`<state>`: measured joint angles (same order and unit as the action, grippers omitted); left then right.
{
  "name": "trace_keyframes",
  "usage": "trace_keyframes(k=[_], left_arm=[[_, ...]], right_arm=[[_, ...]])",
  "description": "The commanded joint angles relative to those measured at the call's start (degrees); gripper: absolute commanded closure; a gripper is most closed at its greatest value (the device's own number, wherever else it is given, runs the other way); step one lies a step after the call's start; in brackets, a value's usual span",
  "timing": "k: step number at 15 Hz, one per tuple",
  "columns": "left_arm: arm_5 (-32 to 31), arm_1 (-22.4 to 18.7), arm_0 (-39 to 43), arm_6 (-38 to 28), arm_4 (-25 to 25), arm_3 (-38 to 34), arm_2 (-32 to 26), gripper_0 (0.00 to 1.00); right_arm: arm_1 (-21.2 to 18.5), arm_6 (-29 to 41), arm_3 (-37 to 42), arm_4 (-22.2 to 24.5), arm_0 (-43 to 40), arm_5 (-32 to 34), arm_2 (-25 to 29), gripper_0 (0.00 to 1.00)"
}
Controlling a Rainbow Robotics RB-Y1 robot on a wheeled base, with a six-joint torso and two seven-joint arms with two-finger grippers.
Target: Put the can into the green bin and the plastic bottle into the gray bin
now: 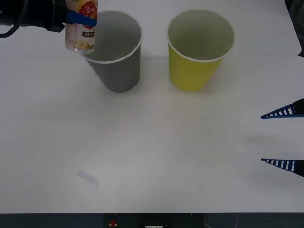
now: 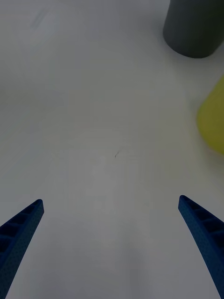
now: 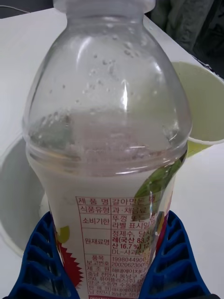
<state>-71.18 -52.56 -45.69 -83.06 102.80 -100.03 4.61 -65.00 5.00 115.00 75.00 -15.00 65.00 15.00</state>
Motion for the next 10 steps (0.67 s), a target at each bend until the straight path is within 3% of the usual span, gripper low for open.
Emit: trace_keyframes(k=[1, 4, 10], left_arm=[[1.4, 1.2, -5.8, 0.1, 1.3, 6.8, 5.1, 1.0], [1.3, 3.2, -10.1, 0.6, 4.5, 11.8, 8.7, 1.0], [1.1, 3.9, -10.6, 1.3, 5.0, 12.4, 9.5, 1.0]], right_arm=[[0.0, 0.0, 0.0, 0.0, 0.0, 0.0, 0.0, 0.0], [0.0, 0.0, 0.0, 0.0, 0.0, 0.0, 0.0, 0.0], [0.0, 0.0, 0.0, 0.0, 0.0, 0.0, 0.0, 0.0]])
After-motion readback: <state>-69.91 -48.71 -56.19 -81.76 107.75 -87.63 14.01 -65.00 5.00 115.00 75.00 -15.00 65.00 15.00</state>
